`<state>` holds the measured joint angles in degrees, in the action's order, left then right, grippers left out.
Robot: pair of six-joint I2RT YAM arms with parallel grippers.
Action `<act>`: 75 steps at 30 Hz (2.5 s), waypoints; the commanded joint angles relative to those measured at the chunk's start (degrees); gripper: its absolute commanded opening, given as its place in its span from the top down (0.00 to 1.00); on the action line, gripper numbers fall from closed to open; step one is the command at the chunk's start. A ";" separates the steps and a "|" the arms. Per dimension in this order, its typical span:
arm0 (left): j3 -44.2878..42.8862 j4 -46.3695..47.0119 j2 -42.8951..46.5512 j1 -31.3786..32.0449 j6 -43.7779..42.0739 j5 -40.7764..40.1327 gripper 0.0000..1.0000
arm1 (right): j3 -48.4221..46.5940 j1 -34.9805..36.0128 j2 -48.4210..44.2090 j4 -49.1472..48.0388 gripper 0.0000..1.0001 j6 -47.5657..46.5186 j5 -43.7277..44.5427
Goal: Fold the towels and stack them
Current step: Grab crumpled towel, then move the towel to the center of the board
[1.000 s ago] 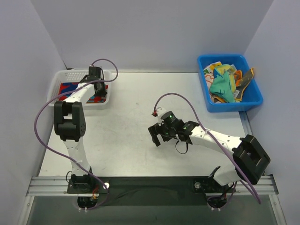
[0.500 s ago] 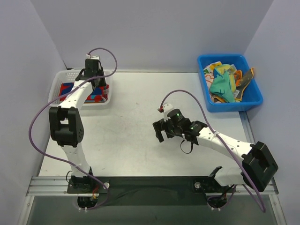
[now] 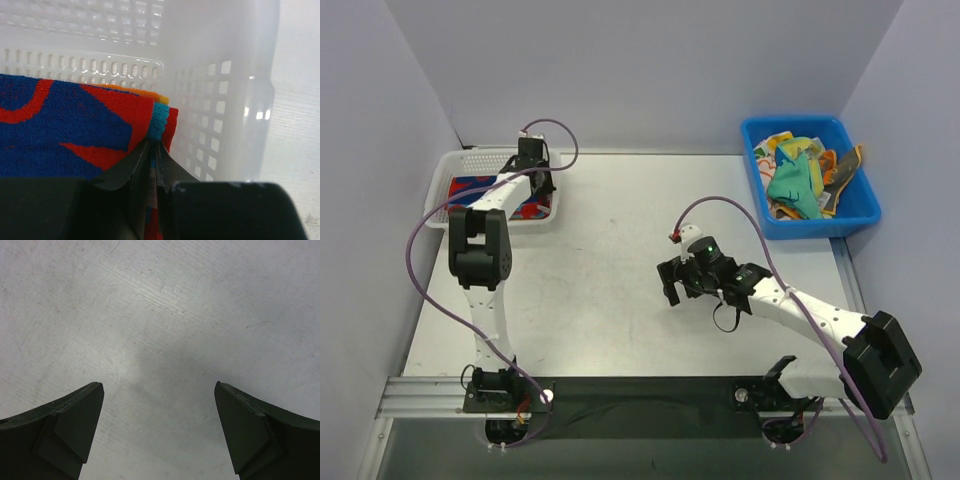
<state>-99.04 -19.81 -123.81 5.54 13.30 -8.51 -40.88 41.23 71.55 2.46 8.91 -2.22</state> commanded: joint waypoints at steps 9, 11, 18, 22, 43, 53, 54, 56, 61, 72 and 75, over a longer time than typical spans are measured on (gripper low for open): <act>-0.01 3.73 8.48 0.17 1.29 3.33 0.76 | -0.16 -1.59 -4.13 1.06 0.02 -1.26 3.43; -0.36 3.55 12.52 0.17 1.12 3.41 0.70 | -0.95 -2.21 -4.58 1.32 0.02 -2.05 4.24; 1.12 0.48 25.27 0.17 0.50 4.82 0.43 | -7.61 -9.04 -4.58 3.69 0.01 -4.16 10.20; 9.55 0.04 37.37 -0.62 -0.03 4.21 0.13 | -14.47 -16.61 -2.38 5.18 0.00 -3.11 12.49; 53.25 -2.96 66.51 12.83 -2.05 2.45 0.03 | -50.69 -49.93 38.39 8.26 0.12 9.47 12.07; 52.90 -2.78 65.19 12.65 -2.40 2.10 0.03 | -55.44 -50.02 44.22 8.88 0.79 5.34 7.75; 52.99 -2.77 65.36 12.65 -2.31 2.01 0.03 | -55.36 -49.94 43.42 8.88 0.84 4.64 8.10; 52.90 -2.77 65.54 12.65 -2.23 2.36 0.03 | -55.44 -49.41 40.79 8.88 0.91 2.10 9.42; 53.08 -2.51 66.42 12.74 -2.14 2.71 0.03 | -56.67 -46.60 34.99 8.88 0.94 -4.94 16.44; 53.34 -2.69 68.00 13.09 -2.05 2.36 0.03 | -60.02 -41.59 25.75 -2.00 0.96 -14.26 23.05; 53.25 -2.60 68.17 13.18 -1.96 2.27 0.03 | -62.10 -37.82 24.08 -7.81 0.98 -16.29 18.84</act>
<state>-44.21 -25.26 -56.88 18.35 11.60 -6.00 -99.61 0.45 97.86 1.93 -3.73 17.98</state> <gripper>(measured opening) 0.975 0.077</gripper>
